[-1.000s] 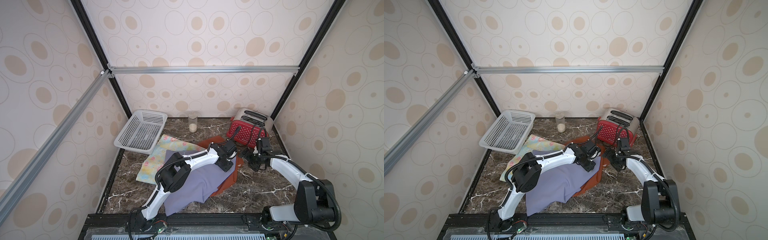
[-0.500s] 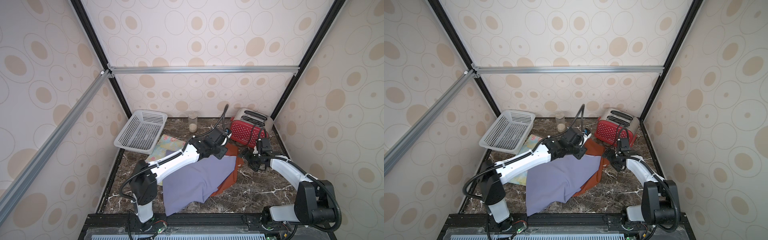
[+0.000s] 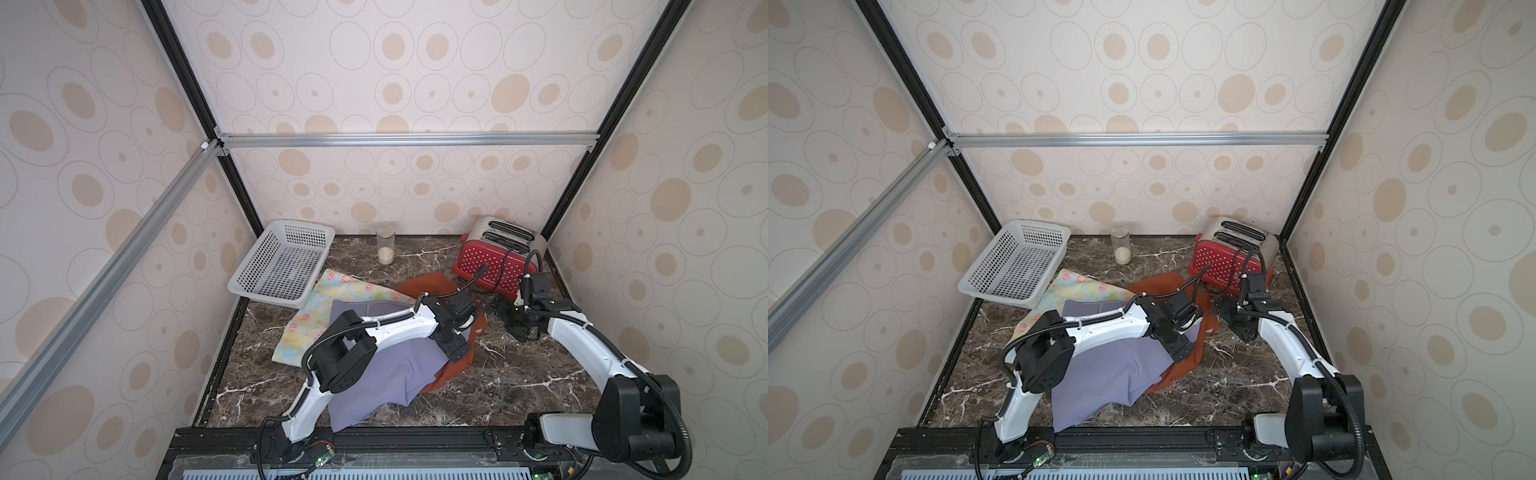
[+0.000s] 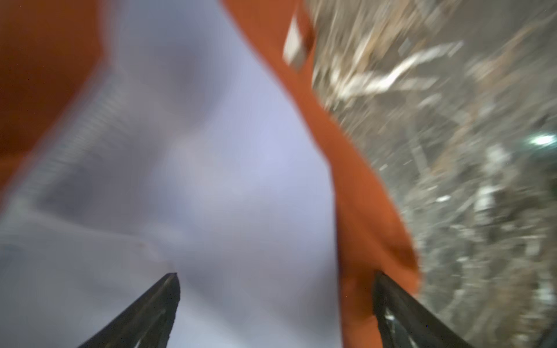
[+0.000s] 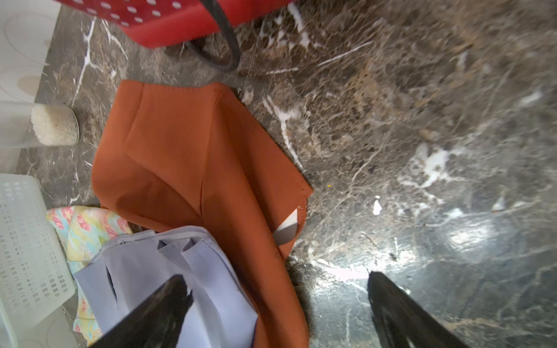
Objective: Roll up the skirts
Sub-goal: Pick up the skirt from the center of the board.
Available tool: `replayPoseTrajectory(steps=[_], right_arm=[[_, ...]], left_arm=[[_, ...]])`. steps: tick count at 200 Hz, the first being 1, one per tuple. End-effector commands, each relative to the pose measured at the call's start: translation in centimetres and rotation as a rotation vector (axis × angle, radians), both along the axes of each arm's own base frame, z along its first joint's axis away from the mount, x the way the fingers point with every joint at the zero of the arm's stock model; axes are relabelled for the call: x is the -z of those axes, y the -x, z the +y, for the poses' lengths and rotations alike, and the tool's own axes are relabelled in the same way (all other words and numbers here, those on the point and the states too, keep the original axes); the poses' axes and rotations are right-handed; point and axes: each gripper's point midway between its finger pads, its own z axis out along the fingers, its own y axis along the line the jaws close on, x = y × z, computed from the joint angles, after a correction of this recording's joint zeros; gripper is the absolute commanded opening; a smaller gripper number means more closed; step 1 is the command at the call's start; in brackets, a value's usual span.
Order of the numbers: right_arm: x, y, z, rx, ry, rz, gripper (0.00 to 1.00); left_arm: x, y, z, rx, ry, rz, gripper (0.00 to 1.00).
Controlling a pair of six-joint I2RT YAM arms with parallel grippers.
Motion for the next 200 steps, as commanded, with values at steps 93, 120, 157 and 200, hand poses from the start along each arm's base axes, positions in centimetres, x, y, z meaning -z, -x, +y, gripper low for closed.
replayPoseTrajectory(steps=[93,120,157,200], right_arm=[[0.6,1.7,0.7,-0.069,-0.043,0.017,0.96],[0.4,1.7,1.7,-0.095,-0.093,0.011,0.96],[-0.1,1.9,6.1,-0.203,-0.111,0.022,0.99],[-0.1,1.4,15.0,-0.347,-0.022,0.053,1.0]], left_arm=[[-2.5,-2.0,0.5,0.01,-0.051,-0.08,0.18],[-4.0,-2.2,0.7,0.011,-0.027,-0.112,0.0],[-14.9,-5.6,4.3,-0.135,0.077,-0.412,0.0],[-30.7,-7.5,17.1,-0.558,0.31,-0.815,0.0]])
